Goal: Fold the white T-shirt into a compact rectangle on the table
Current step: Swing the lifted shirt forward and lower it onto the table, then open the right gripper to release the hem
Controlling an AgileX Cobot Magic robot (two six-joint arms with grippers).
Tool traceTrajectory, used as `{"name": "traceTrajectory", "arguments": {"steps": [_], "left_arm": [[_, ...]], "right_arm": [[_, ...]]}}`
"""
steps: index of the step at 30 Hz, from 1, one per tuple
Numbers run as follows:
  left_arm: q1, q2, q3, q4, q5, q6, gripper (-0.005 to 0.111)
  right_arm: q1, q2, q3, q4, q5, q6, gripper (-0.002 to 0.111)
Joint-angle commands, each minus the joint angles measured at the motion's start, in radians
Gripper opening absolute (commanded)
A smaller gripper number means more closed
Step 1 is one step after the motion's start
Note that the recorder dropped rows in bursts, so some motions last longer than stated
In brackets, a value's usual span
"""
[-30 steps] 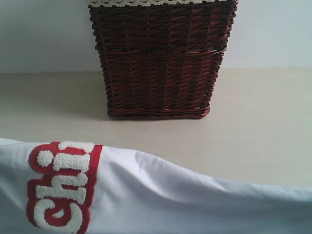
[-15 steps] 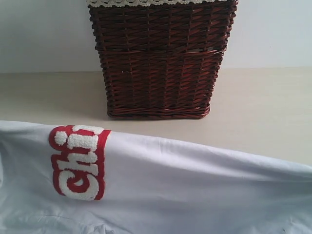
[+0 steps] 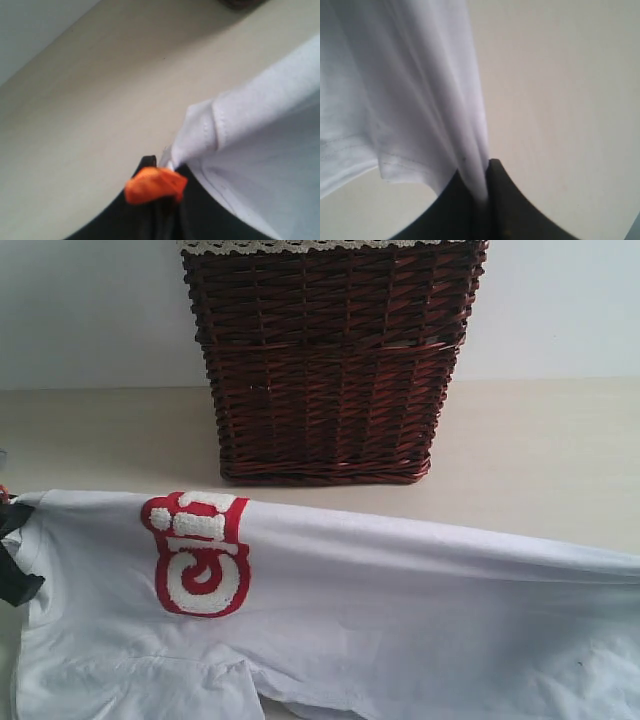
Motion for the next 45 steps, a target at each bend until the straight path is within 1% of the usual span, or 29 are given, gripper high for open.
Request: {"name": "traceTrajectory", "arguments": {"steps": [1,5,9,12,14,17,21,24,32,40,45], "left_arm": [[0.012,0.065,-0.001,-0.026,-0.156,-0.005,0.0],[0.012,0.109,-0.001,-0.026,-0.229,-0.015,0.0],[0.012,0.159,-0.001,-0.026,-0.283,-0.015,0.0],[0.012,0.182,-0.001,-0.026,-0.343,-0.015,0.0],[0.012,0.184,-0.001,-0.026,-0.358,-0.015,0.0],[0.012,0.184,-0.001,-0.026,-0.395,-0.013,0.0],[0.012,0.184,-0.001,-0.026,-0.477,-0.013,0.0],[0.012,0.184,-0.001,-0.029,-0.509,-0.013,0.0],[0.012,0.18,-0.001,-0.029,-0.518,-0.009,0.0],[0.012,0.18,-0.001,-0.029,-0.51,-0.013,0.0],[0.012,0.18,-0.001,-0.032,-0.51,-0.013,0.0]], "right_arm": [[-0.012,0.055,0.005,-0.013,-0.157,-0.001,0.005],[-0.012,0.092,0.005,-0.013,-0.225,0.004,0.016],[-0.012,0.102,0.005,-0.012,-0.257,0.008,0.03],[-0.012,0.102,0.005,-0.012,-0.27,0.066,0.04],[-0.012,0.102,0.005,-0.012,-0.27,0.117,0.043],[-0.012,0.095,0.005,-0.012,-0.271,0.172,0.043],[-0.012,0.072,0.005,-0.012,-0.277,0.172,0.043],[-0.012,0.049,0.005,-0.012,-0.277,0.172,0.043],[-0.012,-0.057,0.005,-0.012,-0.233,0.237,0.043],[-0.012,-0.149,0.005,-0.012,-0.112,0.371,0.043],[-0.012,-0.174,0.005,-0.012,-0.099,0.389,0.043]]}}
